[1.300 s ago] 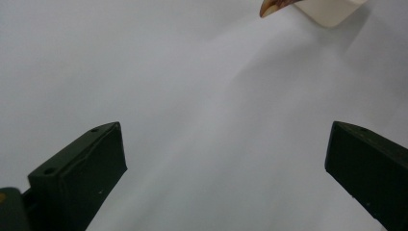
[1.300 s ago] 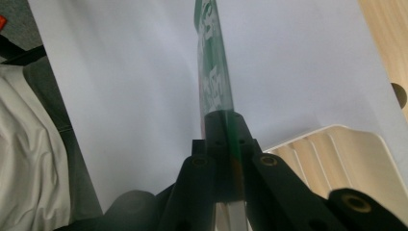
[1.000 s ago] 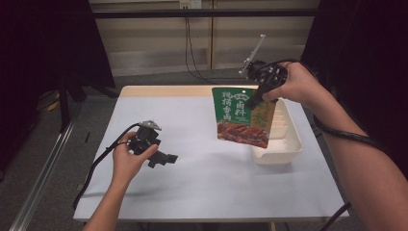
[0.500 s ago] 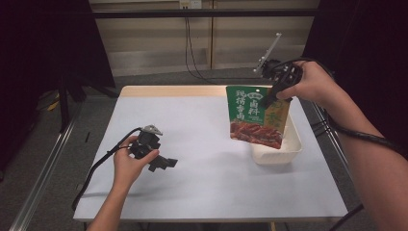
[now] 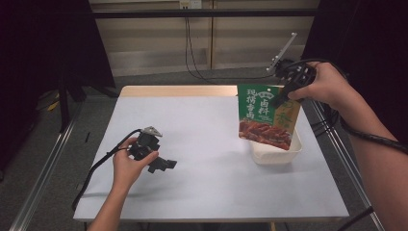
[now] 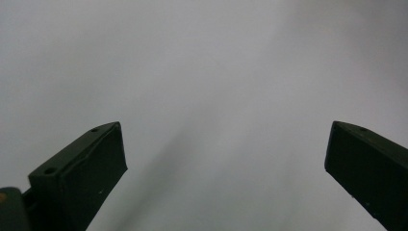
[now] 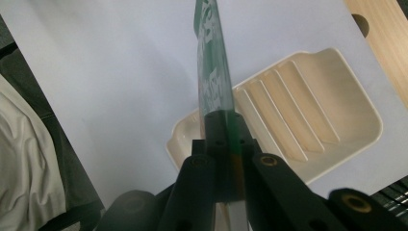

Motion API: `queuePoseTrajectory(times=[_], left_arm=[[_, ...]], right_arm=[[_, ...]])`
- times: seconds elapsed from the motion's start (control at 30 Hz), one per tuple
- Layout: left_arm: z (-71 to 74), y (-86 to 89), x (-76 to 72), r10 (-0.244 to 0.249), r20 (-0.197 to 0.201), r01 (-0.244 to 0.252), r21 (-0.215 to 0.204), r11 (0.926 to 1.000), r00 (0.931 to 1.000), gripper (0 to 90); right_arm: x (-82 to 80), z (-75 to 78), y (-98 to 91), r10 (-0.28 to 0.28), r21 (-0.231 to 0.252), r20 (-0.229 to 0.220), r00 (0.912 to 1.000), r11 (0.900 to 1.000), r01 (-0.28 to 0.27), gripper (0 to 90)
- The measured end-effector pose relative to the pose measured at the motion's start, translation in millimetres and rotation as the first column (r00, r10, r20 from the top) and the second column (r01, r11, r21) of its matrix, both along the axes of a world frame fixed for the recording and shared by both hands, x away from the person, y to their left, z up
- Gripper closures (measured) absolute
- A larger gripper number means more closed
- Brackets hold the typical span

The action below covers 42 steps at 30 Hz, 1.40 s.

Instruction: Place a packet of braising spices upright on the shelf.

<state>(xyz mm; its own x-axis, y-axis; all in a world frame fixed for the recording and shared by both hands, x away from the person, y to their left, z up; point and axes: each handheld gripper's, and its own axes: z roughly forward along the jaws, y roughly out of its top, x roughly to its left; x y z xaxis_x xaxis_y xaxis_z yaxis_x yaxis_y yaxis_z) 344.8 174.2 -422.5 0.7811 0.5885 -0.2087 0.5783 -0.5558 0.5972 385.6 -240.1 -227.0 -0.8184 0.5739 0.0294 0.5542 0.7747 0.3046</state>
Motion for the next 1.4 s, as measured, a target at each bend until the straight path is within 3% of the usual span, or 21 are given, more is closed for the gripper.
queuePoseTrajectory(times=[0.7, 0.8, 1.1, 1.4], left_arm=[[-0.9, 2.0, -0.3, 0.007, 0.0, -0.007, -0.003, 1.0, 1.0, 0.4], [-1.0, 1.8, -0.5, 0.004, 0.001, -0.004, -0.001, 1.0, 1.0, 0.4], [-1.6, 3.9, -1.4, 0.008, 0.001, -0.008, 0.001, 1.0, 1.0, 0.6], [-2.6, 4.1, -0.9, 0.006, 0.003, -0.006, -0.002, 1.0, 1.0, 0.5]], right_arm=[[-6.8, -6.7, -35.2, -0.079, 0.004, -0.003, 0.9968, 0.9968, 0.079, 90.0], [-6.3, -8.0, -36.6, -0.095, -0.021, -0.004, 0.9955, 0.9953, 0.095, 90.0], [-4.7, -13.6, -41.3, -0.119, -0.036, -0.013, 0.9928, 0.9923, 0.118, 90.0], [-0.1, -31.2, -40.8, -0.135, -0.058, -0.047, 0.9897, 0.9895, 0.132, 90.0]])
